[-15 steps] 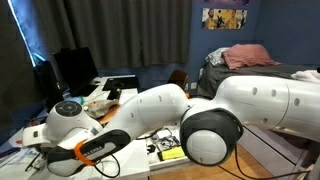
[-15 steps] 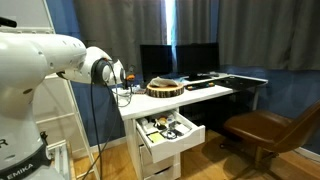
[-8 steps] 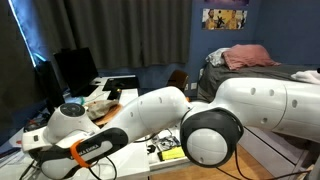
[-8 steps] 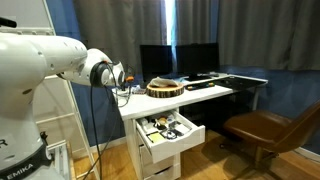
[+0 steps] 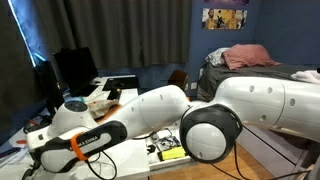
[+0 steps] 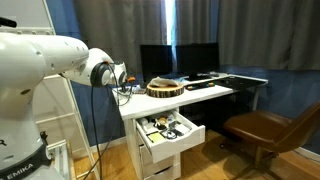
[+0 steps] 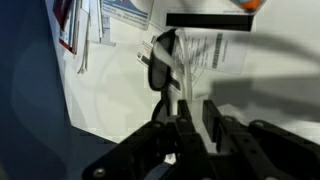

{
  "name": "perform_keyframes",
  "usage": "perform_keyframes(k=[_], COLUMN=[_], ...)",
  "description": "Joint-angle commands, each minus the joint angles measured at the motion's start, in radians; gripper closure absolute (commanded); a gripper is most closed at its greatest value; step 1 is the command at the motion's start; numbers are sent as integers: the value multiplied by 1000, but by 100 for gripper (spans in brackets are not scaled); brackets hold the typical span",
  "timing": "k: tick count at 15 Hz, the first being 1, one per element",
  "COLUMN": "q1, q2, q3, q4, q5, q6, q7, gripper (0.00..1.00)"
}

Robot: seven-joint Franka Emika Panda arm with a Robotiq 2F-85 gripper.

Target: Move the white glasses backwards

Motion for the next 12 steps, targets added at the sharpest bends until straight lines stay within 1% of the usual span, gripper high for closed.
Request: perform_keyframes(k=[1, 2, 3, 4, 5, 7, 8, 10, 11, 12], q1=[-5, -5, -6, -5, -4, 0, 3, 17, 27, 33], q2=[0, 0, 0, 0, 0, 0, -1, -4, -11, -22], q3=[-6, -8, -10, -13, -14, -5, -2, -23, -48, -58], q4=[0, 1, 2, 6, 11, 37, 54, 101, 122, 139], q5=[44, 48, 51, 52, 54, 63, 71, 86, 86, 94], q6=[-40, -45, -48, -50, -49, -60, -81, -176, -233, -291], q7=[-53, -54, -54, -50, -48, -37, -20, 73, 140, 204], gripper=[87, 90, 97, 97, 92, 69, 64, 50, 44, 36])
